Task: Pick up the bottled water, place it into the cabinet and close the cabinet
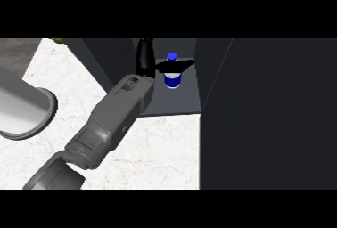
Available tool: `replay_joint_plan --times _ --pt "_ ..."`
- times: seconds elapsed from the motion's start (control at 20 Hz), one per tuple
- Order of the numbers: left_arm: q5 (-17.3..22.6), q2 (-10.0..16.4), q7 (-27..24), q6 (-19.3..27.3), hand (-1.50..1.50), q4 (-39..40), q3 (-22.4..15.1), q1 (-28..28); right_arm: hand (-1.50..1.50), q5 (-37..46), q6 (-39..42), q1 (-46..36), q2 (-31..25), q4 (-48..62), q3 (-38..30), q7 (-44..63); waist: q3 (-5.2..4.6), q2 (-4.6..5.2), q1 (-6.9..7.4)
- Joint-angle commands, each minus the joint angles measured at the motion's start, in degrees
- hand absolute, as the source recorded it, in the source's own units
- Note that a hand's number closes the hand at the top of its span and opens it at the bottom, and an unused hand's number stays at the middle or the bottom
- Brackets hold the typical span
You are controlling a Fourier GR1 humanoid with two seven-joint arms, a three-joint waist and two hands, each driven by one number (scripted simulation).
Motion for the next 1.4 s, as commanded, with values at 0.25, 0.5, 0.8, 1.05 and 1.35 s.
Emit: replay_joint_plan --times 0.25,0.5,0.8,1.05,1.35 --pt "2.18 -0.26 -7.78 -8.29 -1.50 -1.83 4.81 -0.05 -1.50 -5.61 0.01 1.65 -1.09 -5.68 -2.23 2.81 -0.05 -0.17 0.76" --pt "4.71 -0.40 -4.68 -13.87 -1.50 -7.20 4.47 0.37 -1.50 -5.10 -1.99 1.92 0.11 -9.63 0.50 5.95 -0.06 -0.71 1.83" --pt "5.22 -0.40 -1.20 -13.41 -1.50 -16.11 0.04 6.81 -1.50 -6.92 -1.24 3.16 -0.99 -10.28 -0.48 7.02 -0.02 -1.25 2.76" --pt "8.95 -0.40 0.65 -9.31 -1.50 -31.46 -9.34 17.34 -1.50 -4.05 -4.91 -2.08 0.03 -9.12 2.71 9.82 -0.04 -1.35 3.48" --pt "4.96 1.81 5.45 -7.49 -1.50 -48.00 -12.51 29.19 -1.50 -0.51 -4.72 -0.82 2.12 -8.40 4.83 9.03 -0.01 -1.66 4.60"
